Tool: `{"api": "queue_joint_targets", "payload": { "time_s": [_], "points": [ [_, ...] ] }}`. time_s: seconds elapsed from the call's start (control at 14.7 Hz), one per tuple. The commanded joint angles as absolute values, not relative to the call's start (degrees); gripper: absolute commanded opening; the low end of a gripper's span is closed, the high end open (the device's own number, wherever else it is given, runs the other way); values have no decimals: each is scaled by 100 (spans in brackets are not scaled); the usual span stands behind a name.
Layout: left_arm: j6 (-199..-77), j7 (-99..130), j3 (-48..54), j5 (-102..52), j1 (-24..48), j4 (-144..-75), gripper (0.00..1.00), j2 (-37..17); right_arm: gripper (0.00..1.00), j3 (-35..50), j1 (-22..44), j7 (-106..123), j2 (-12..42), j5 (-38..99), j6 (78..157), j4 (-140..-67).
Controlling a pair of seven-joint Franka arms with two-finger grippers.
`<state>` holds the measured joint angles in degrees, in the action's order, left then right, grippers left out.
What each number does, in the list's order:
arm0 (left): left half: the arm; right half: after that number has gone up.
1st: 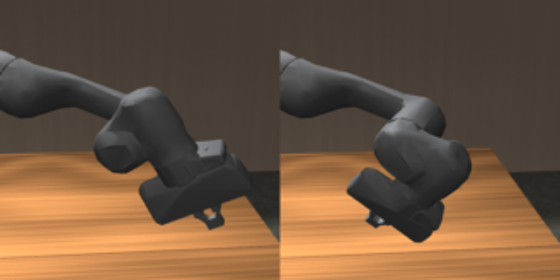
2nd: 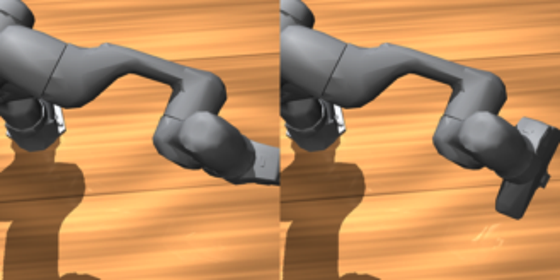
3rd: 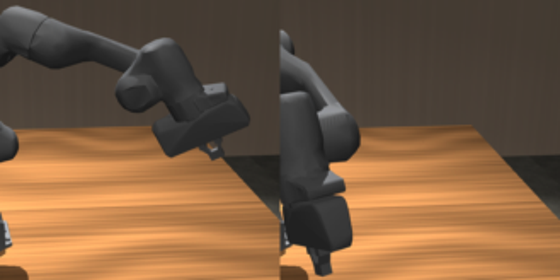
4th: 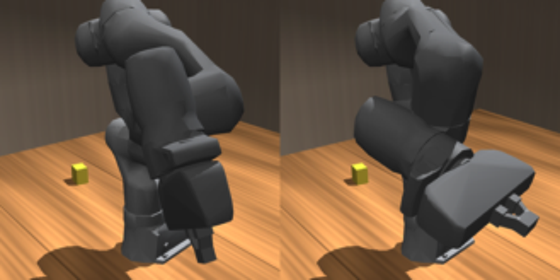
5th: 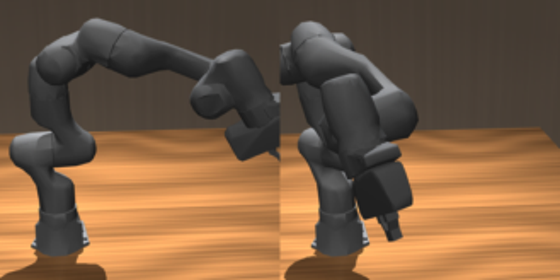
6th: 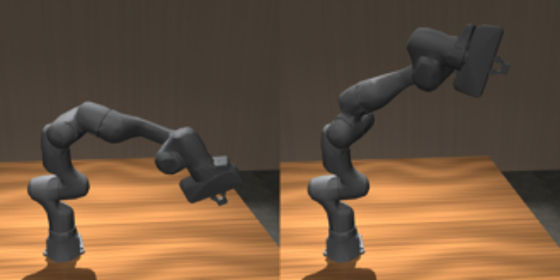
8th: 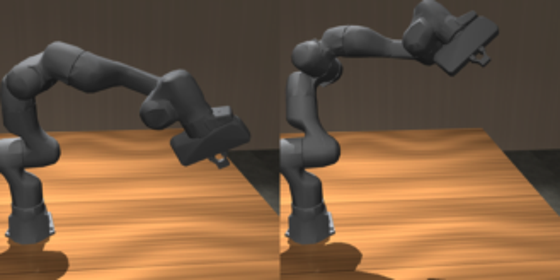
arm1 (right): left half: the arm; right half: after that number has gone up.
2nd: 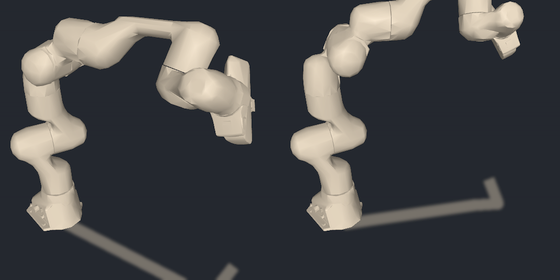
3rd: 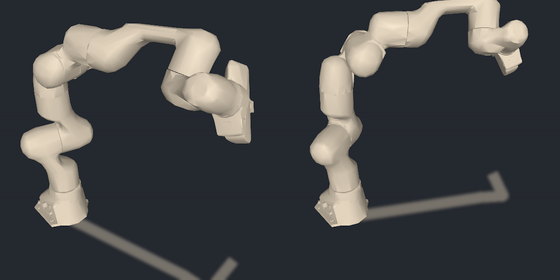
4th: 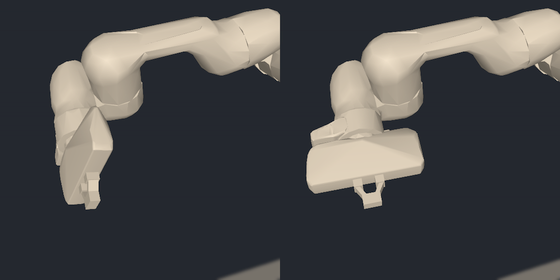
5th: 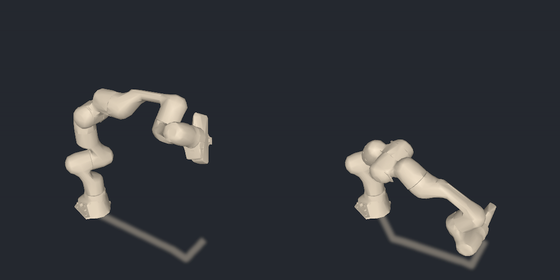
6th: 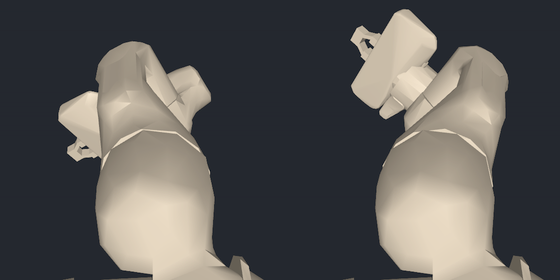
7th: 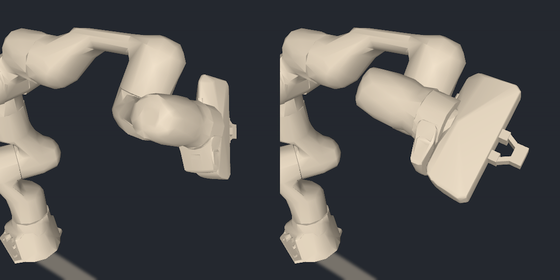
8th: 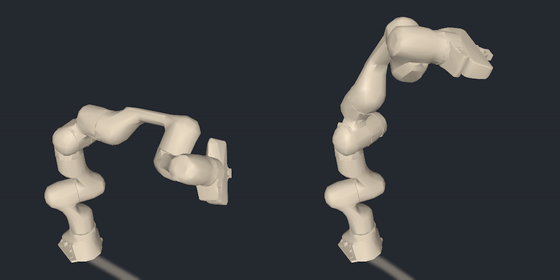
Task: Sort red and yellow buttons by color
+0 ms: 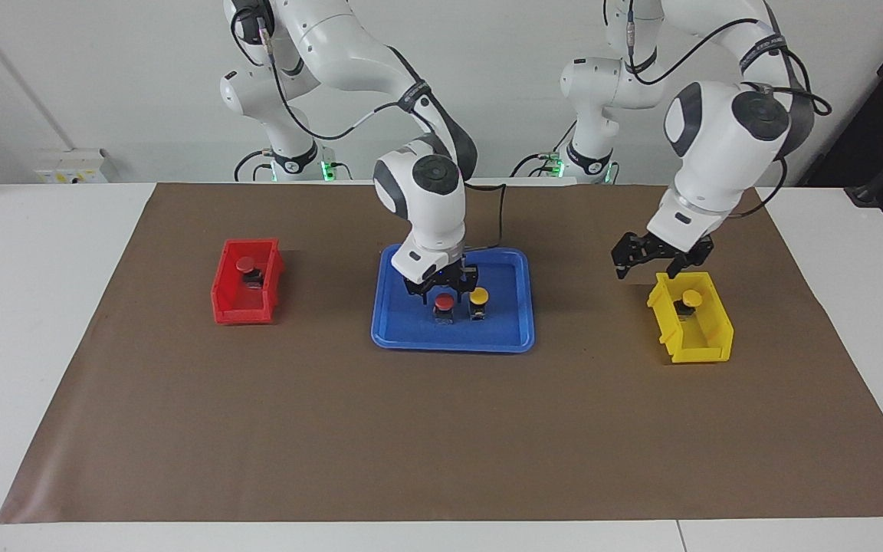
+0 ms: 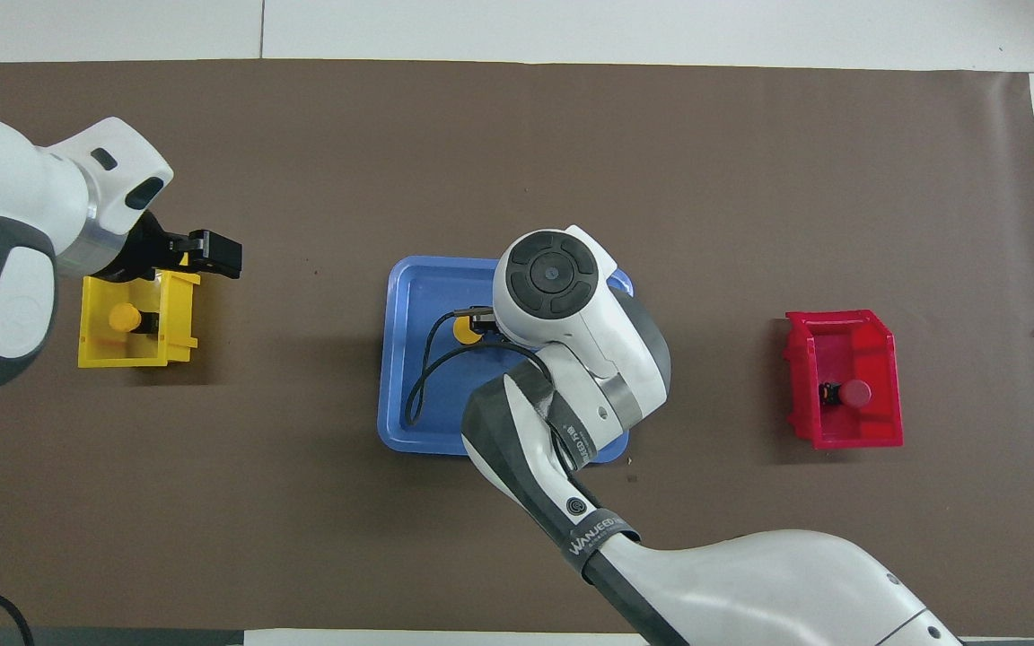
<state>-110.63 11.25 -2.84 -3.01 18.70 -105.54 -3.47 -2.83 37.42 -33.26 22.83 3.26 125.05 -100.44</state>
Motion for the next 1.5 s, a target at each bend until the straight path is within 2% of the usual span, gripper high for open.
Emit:
{"api": "queue_joint_targets", "payload": {
  "time_s": [0.0,0.2,0.41,0.55,0.82,0.95,1.16,1.3,1.36,1.43],
  "points": [
    [-11495,1729,-352,-369,2319,-10644,100,-492,57,-281,3744,-3322,2101,316,12665,-10274],
    [-12100,2283,-343,-387,2846,-10644,100,-904,36,-281,3735,-3322,2109,316,12674,-10257],
    [-12365,2434,-351,-526,3119,-10644,100,-1176,33,-281,3727,-3322,2127,325,12665,-10178],
    [-12620,2662,-352,-536,3365,-10644,100,-1344,33,-299,3674,-3305,2083,325,12394,-10003],
    [-12840,3005,-352,-536,3717,-10644,100,-1599,33,-343,3113,-2569,1154,308,11587,-10247],
    [-12850,3146,-352,-536,3893,-10643,100,-1687,33,-343,2718,-2042,574,308,11173,-10633],
    [-12753,3322,-352,-536,4095,-10687,96,-1714,33,-343,2077,-1059,-269,308,11039,-11388],
    [-12727,3471,-352,-545,4218,-10757,91,-1688,33,-343,1445,-294,-702,308,10890,-11741],
    [-12735,3498,-352,-545,4245,-10810,82,-1670,33,-343,1128,162,-729,308,10742,-11725],
    [-12727,3559,-352,-545,4236,-10811,67,-1670,33,-343,873,515,-729,308,10705,-11716]
  ]
}}
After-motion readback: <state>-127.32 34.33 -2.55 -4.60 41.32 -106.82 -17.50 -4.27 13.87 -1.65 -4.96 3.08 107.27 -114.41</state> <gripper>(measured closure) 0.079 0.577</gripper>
